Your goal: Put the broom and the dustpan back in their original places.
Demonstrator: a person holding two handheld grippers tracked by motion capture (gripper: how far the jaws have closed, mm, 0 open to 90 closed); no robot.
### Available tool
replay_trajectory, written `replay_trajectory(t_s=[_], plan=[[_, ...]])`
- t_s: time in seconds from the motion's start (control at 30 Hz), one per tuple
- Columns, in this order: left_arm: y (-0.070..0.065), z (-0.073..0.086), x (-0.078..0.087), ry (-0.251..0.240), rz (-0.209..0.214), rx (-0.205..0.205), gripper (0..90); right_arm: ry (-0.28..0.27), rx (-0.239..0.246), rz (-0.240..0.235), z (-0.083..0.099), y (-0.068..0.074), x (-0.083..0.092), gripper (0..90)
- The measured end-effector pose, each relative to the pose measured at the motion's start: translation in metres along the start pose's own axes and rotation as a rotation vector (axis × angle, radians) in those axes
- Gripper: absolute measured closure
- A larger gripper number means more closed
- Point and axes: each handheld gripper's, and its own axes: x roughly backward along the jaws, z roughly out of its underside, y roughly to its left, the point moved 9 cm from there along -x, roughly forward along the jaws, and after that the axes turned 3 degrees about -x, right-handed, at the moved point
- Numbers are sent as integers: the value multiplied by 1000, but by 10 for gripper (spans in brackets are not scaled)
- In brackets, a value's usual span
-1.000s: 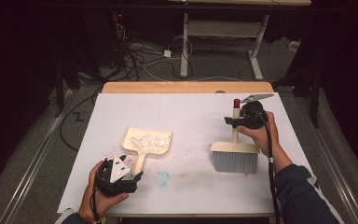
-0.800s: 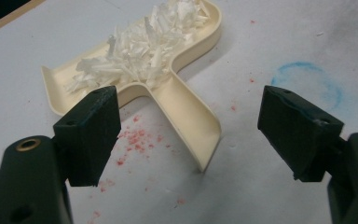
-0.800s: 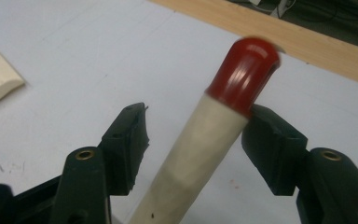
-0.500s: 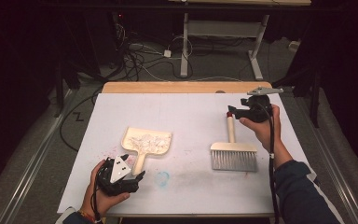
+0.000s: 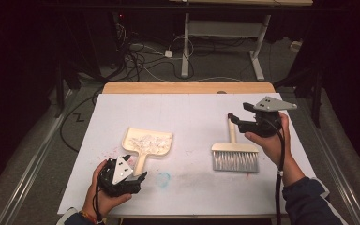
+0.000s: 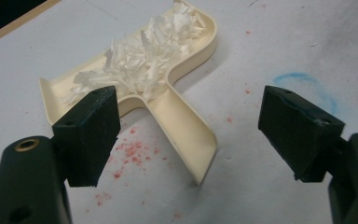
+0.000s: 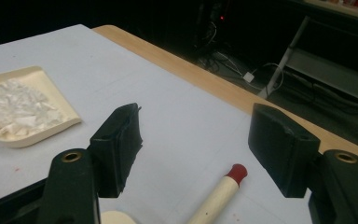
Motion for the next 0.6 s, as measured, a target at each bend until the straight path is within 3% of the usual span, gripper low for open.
replay_trajectory(t_s=[0.27,0.47,0.6], plan=[[-2,-1,-1,-2,10,-10,201,-43,45,-1,8,14,24,317],[-3,-2,-4,3,12,-17,201,-55,36,-18,14,19,33,304],[-4,-2,-3,-2,16,-16,201,-71,32,2,16,19,39,265]])
